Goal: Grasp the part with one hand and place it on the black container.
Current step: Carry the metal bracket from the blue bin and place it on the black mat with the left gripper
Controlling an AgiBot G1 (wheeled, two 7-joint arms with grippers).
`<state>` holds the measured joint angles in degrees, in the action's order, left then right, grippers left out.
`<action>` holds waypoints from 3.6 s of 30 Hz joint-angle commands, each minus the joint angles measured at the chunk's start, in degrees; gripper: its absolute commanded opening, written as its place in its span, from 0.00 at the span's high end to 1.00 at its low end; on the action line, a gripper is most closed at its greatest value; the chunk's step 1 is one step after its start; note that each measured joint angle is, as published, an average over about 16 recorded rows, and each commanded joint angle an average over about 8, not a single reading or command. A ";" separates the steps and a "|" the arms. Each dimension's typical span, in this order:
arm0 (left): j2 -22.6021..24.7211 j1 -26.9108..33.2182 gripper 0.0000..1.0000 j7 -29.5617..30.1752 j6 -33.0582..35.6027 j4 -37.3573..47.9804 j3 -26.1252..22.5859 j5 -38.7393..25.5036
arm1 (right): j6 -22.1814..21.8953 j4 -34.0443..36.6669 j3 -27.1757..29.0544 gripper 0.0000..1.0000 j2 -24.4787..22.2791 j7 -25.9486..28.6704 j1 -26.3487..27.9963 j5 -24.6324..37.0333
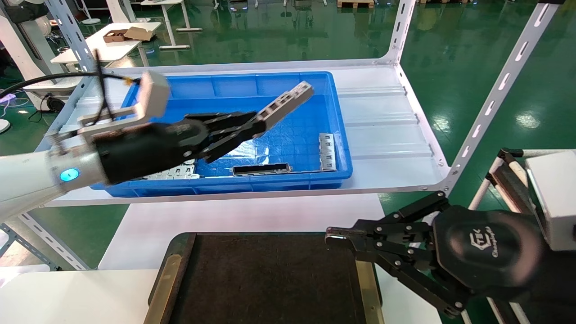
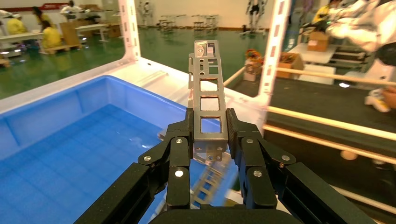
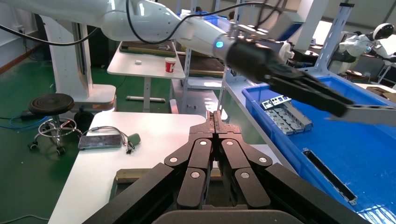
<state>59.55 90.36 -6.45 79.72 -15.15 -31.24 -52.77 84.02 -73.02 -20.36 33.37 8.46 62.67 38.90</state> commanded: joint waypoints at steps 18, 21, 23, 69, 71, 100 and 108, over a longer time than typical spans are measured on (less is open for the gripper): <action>-14.75 -21.38 1.00 11.71 5.39 -28.18 3.28 9.27 | -0.01 0.00 -0.02 1.00 -0.01 -0.01 0.00 -0.01; -16.76 -26.75 1.00 13.02 1.62 -35.04 4.03 10.63 | -0.01 0.00 -0.02 1.00 -0.01 -0.01 0.01 -0.01; -18.04 -30.33 1.00 14.14 -1.38 -39.56 4.37 11.26 | -0.01 0.00 -0.02 1.00 -0.01 -0.01 0.01 -0.01; 0.25 -51.97 1.00 42.93 -75.79 -59.44 -15.01 3.24 | -0.02 0.00 -0.06 1.00 -0.02 -0.03 0.02 -0.04; 1.10 -51.04 1.00 43.79 -78.36 -58.79 -16.90 3.66 | -0.03 0.00 -0.06 1.00 -0.02 -0.03 0.02 -0.04; 3.81 -40.84 1.00 41.91 -96.82 -55.86 -36.48 19.59 | -0.04 0.00 -0.09 1.00 -0.03 -0.04 0.02 -0.06; 5.58 -39.60 1.00 41.53 -96.50 -53.01 -37.66 20.79 | -0.04 0.00 -0.10 1.00 -0.04 -0.05 0.02 -0.06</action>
<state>65.16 50.68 35.11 -16.64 -68.04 -68.75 -32.21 83.98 -73.02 -20.45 33.33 8.41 62.70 38.84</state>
